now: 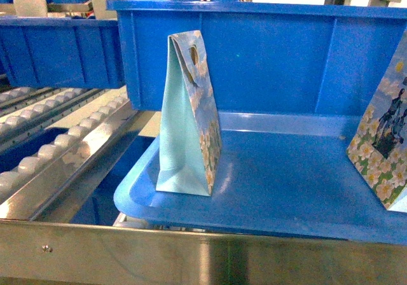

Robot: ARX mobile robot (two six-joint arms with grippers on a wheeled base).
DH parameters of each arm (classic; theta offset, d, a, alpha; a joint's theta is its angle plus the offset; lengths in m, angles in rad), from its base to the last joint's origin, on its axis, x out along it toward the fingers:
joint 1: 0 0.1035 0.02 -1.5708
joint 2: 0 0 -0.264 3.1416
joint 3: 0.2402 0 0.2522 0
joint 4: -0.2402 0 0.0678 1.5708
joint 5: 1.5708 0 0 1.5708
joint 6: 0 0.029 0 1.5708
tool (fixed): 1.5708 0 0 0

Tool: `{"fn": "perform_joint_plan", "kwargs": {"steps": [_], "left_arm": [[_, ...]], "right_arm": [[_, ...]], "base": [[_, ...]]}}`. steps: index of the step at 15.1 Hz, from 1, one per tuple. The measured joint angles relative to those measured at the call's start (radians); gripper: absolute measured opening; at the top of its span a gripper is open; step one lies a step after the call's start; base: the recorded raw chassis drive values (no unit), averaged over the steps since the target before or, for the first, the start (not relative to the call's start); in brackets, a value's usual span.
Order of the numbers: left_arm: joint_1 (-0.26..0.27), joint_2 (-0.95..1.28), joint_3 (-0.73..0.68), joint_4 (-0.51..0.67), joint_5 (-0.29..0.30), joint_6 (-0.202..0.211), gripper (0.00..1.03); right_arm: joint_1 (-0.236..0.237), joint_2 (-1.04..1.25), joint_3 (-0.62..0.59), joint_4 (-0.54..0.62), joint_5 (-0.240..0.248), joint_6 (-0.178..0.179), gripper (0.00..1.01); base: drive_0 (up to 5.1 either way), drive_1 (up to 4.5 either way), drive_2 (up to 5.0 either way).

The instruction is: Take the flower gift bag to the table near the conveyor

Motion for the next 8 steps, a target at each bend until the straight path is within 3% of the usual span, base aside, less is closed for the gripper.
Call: {"fn": "perform_joint_plan", "kwargs": {"steps": [8], "left_arm": [[0.000,0.000,0.000,0.000,0.000,0.000,0.98]], "right_arm": [[0.000,0.000,0.000,0.000,0.000,0.000,0.98]], "base": [[0.0,0.00,0.0]]}}
